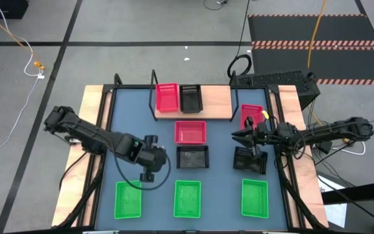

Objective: Stack baskets on shelf by color
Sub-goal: Put the left green basket on the shelf

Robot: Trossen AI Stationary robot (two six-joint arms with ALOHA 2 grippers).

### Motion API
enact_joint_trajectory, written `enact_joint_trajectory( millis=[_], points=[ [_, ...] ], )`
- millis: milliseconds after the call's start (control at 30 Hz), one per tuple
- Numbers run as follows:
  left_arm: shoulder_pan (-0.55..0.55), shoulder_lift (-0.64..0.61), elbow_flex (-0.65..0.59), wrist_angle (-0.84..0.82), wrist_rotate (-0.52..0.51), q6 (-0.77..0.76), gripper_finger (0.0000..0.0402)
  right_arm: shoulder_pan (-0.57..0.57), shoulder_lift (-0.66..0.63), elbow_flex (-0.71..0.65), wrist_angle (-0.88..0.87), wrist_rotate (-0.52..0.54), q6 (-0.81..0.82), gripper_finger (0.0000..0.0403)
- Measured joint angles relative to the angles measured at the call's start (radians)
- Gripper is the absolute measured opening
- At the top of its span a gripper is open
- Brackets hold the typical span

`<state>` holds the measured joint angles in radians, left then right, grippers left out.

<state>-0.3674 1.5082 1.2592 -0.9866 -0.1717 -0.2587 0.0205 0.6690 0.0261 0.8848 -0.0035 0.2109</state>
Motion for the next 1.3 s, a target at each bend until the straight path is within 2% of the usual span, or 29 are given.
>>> enact_joint_trajectory(
  millis=[200,400,567,633,733,800,833,1033,1100,1200,1300],
  points=[
    [-0.006,-0.001,-0.072,-0.018,0.097,-0.17,0.017,0.001,0.0,0.0,0.046,0.019,-0.014,0.0071],
    [-0.015,-0.001,-0.091,-0.003,0.046,-0.174,0.017,0.001,0.001,0.0,0.044,0.066,-0.057,0.0071],
    [-0.052,-0.001,-0.091,0.019,0.051,-0.219,0.017,0.001,0.001,0.0,0.052,0.195,-0.123,0.0071],
    [-0.071,-0.001,-0.091,0.01,0.086,-0.265,0.017,0.001,0.001,0.0,0.063,0.249,-0.143,0.0071],
    [-0.107,-0.001,-0.078,-0.011,0.206,-0.395,0.017,0.001,0.001,0.0,0.061,0.303,-0.135,0.0071],
    [-0.147,-0.002,-0.076,0.028,0.265,-0.554,0.017,0.001,0.001,0.0,0.061,0.315,-0.12,0.0071],
    [-0.178,-0.002,-0.076,0.059,0.259,-0.628,0.017,0.001,0.001,0.0,0.062,0.316,-0.12,0.0071],
    [-0.417,0.018,-0.076,0.331,0.074,-1.037,0.017,0.001,0.001,0.0,0.082,0.317,-0.196,0.0071],
    [-0.494,0.04,-0.076,0.409,0.039,-1.119,0.017,0.001,0.001,0.0,0.059,0.316,-0.205,0.0071],
    [-0.588,0.079,-0.075,0.486,0.051,-1.172,0.0166,0.001,0.001,0.0,0.015,0.317,-0.225,0.0071],
    [-0.644,0.121,-0.076,0.445,0.069,-1.256,0.0143,0.001,0.001,0.0,0.001,0.317,-0.247,0.0071]
  ],
)
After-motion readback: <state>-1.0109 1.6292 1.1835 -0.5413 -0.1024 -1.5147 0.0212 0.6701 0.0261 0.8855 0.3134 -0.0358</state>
